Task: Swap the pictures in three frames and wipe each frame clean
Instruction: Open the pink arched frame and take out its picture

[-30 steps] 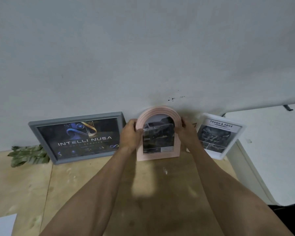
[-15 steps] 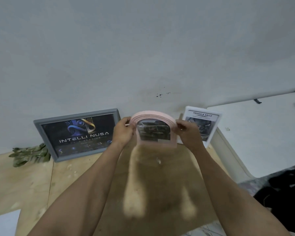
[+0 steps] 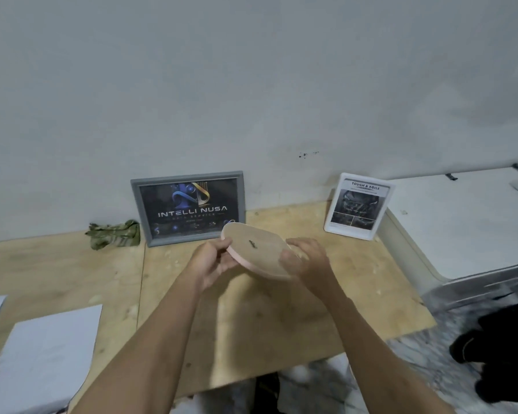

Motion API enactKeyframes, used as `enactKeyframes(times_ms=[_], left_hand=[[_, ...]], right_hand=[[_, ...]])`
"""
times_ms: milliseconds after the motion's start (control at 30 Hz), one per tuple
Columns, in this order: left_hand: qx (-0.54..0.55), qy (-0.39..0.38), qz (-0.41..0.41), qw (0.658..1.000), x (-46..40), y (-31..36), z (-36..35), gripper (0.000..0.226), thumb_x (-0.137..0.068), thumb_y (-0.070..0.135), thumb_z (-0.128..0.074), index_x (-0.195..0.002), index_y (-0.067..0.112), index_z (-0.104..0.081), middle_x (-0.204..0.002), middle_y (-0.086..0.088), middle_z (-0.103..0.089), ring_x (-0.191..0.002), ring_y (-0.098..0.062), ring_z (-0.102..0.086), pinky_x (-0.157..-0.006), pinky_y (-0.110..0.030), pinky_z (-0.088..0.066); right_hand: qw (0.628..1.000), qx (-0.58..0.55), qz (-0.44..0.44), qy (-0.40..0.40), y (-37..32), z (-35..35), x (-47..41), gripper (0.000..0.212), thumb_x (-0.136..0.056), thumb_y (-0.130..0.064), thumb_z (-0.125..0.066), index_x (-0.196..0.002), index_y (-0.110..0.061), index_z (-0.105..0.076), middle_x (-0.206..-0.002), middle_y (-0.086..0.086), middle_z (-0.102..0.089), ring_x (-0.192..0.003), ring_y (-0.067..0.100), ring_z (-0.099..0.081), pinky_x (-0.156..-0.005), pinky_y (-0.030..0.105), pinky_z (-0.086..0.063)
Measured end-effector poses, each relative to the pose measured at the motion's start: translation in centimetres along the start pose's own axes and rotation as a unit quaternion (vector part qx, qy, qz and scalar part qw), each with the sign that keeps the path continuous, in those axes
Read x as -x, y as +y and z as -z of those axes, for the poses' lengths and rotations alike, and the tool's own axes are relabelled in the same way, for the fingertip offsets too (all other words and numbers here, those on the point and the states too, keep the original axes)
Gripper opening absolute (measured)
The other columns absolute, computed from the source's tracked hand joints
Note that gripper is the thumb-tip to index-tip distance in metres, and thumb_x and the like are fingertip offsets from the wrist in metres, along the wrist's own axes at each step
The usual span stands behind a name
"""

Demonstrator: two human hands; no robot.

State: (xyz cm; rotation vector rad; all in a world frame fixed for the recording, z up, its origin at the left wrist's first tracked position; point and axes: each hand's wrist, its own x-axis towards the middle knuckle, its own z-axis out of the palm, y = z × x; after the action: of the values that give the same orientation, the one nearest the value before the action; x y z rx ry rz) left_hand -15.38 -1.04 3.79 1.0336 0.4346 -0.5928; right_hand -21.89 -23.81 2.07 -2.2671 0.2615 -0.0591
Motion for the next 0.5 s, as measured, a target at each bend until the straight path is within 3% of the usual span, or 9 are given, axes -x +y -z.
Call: enactKeyframes(times_ms=[67,100,200,333,433,500], left_hand=[[0.025,-0.013,0.009,1.000,1.6,-1.2,3.6,0.022,-0.100,0.002,-0.046,-0.116,-0.003,-0.060,-0.088,-0.016,-0.077,-0.077,-0.024,-0.077,-0.068,-0.036,-0.064],[0.049,-0.018,0.019,0.998,2.5,-2.0,5.3,0.021,-0.098,0.001,-0.047,-0.114,-0.002,-0.060,-0.091,-0.018,-0.076,-0.080,-0.025,-0.076,-0.070,-0.037,-0.064],[0.114,-0.019,0.050,0.992,4.4,-4.6,9.6,0.027,-0.088,0.004,-0.055,-0.115,-0.002,-0.059,-0.097,-0.021,-0.075,-0.084,-0.029,-0.076,-0.071,-0.039,-0.063],[0.201,0.003,0.063,0.978,6.0,-7.8,12.5,0.029,-0.085,0.014,-0.058,-0.110,0.003,-0.068,-0.091,-0.014,-0.077,-0.079,-0.026,-0.076,-0.072,-0.037,-0.063],[0.262,-0.002,0.053,0.964,6.9,-9.6,13.6,0.032,-0.063,0.013,-0.080,-0.094,0.005,-0.077,-0.087,-0.010,-0.078,-0.078,-0.027,-0.076,-0.071,-0.041,-0.062],[0.270,0.019,0.060,0.961,7.2,-10.6,14.1,0.026,-0.070,0.013,-0.077,-0.095,0.004,-0.076,-0.085,-0.011,-0.078,-0.076,-0.027,-0.076,-0.067,-0.040,-0.063]], right_hand=[[0.989,-0.070,-0.131,0.007,1.3,-0.4,0.8,0.041,-0.090,-0.049,-0.046,-0.112,-0.018,-0.064,-0.113,0.001,-0.057,-0.100,0.017,-0.057,-0.082,0.024,-0.046],[0.976,-0.083,-0.199,-0.015,1.9,-0.9,1.5,0.042,-0.094,-0.048,-0.040,-0.107,-0.015,-0.061,-0.107,0.004,-0.056,-0.097,0.021,-0.058,-0.080,0.029,-0.046],[0.917,-0.184,-0.349,-0.059,3.3,-2.9,3.9,0.038,-0.100,-0.036,-0.039,-0.099,-0.006,-0.063,-0.097,0.010,-0.062,-0.087,0.028,-0.060,-0.077,0.036,-0.046],[0.884,-0.239,-0.396,-0.061,4.1,-6.4,5.9,0.033,-0.096,-0.031,-0.050,-0.100,-0.003,-0.068,-0.093,0.019,-0.070,-0.078,0.029,-0.065,-0.077,0.045,-0.055],[0.874,-0.252,-0.409,-0.075,4.0,-8.2,7.0,0.032,-0.099,-0.034,-0.047,-0.102,-0.007,-0.065,-0.091,0.017,-0.070,-0.077,0.028,-0.066,-0.080,0.047,-0.055],[0.866,-0.260,-0.419,-0.083,4.3,-9.1,7.6,0.030,-0.099,-0.036,-0.047,-0.098,-0.011,-0.064,-0.089,0.016,-0.070,-0.076,0.029,-0.067,-0.081,0.048,-0.056]])
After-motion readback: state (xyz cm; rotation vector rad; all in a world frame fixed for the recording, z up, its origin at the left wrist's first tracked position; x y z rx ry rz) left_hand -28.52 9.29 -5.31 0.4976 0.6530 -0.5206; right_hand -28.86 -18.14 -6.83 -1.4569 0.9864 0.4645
